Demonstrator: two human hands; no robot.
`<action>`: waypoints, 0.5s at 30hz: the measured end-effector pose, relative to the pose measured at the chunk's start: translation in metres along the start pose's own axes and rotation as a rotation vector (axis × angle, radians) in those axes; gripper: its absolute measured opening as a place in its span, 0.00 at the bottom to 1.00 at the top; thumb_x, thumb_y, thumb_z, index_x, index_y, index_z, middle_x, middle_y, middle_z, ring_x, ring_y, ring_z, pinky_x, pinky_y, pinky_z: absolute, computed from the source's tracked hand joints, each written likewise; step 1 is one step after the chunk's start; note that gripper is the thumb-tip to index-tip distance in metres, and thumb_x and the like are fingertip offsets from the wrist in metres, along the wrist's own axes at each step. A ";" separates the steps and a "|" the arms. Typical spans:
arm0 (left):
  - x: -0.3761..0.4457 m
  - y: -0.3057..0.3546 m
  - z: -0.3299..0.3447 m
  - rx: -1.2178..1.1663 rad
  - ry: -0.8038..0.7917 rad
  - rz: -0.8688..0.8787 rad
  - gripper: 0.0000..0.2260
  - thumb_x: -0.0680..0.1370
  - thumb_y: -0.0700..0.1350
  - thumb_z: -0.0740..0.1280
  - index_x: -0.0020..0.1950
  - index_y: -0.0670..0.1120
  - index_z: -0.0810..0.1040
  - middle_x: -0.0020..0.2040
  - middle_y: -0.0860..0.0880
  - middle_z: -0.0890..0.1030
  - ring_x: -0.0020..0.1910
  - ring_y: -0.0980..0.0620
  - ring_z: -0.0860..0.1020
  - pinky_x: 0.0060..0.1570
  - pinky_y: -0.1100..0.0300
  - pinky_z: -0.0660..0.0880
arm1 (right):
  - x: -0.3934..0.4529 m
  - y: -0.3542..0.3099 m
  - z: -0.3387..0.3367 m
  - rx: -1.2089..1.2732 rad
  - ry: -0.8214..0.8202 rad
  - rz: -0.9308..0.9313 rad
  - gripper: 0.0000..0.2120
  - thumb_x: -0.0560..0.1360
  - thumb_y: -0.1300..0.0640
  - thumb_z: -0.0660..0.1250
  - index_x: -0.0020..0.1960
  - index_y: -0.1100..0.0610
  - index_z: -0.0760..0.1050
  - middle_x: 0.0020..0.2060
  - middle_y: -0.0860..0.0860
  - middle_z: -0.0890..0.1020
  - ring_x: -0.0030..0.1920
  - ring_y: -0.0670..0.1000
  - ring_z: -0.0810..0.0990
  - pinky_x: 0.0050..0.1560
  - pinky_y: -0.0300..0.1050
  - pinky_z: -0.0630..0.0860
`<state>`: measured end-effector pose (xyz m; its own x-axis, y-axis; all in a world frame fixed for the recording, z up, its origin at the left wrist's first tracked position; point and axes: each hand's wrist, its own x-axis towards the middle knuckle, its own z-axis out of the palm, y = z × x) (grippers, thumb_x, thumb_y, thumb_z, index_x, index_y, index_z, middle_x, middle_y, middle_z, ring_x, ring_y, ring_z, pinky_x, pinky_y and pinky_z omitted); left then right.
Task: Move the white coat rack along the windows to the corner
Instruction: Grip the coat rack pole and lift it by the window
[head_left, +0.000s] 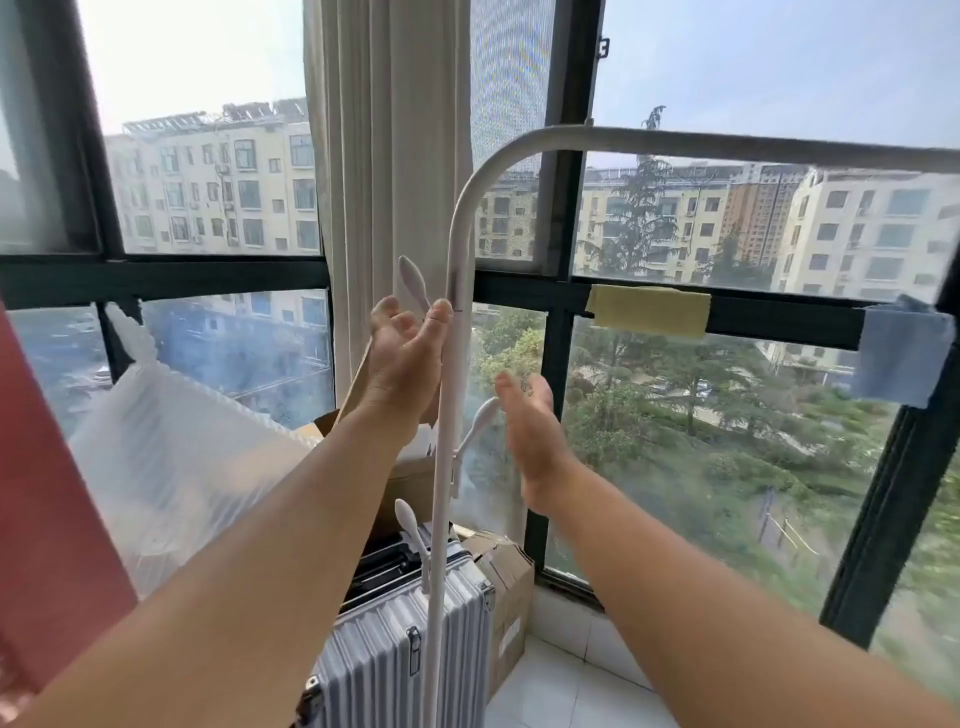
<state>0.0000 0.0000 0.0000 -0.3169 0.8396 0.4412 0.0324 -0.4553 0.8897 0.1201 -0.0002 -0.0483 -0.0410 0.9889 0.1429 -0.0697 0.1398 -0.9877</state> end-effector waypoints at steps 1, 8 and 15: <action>0.000 0.000 0.000 0.003 -0.043 -0.008 0.28 0.78 0.53 0.62 0.74 0.47 0.56 0.66 0.46 0.74 0.58 0.51 0.75 0.54 0.59 0.72 | 0.000 0.002 0.004 -0.012 0.000 0.002 0.35 0.77 0.46 0.59 0.76 0.49 0.42 0.75 0.56 0.61 0.72 0.57 0.61 0.68 0.56 0.59; 0.007 -0.010 0.005 0.044 -0.156 -0.009 0.09 0.78 0.45 0.63 0.59 0.50 0.72 0.51 0.48 0.81 0.50 0.53 0.79 0.44 0.66 0.74 | 0.013 0.025 0.028 -0.116 -0.008 0.027 0.28 0.74 0.56 0.67 0.68 0.54 0.55 0.59 0.55 0.71 0.54 0.52 0.72 0.54 0.48 0.70; 0.013 -0.013 0.008 -0.020 -0.165 -0.041 0.04 0.78 0.43 0.63 0.51 0.52 0.73 0.47 0.48 0.82 0.46 0.50 0.81 0.47 0.60 0.78 | 0.021 0.039 0.031 -0.108 0.056 0.010 0.19 0.73 0.52 0.68 0.58 0.57 0.65 0.40 0.48 0.76 0.43 0.48 0.77 0.43 0.44 0.74</action>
<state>0.0034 0.0194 -0.0047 -0.1571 0.8940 0.4196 0.0035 -0.4244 0.9055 0.0852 0.0242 -0.0821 0.0147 0.9912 0.1319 0.0382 0.1312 -0.9906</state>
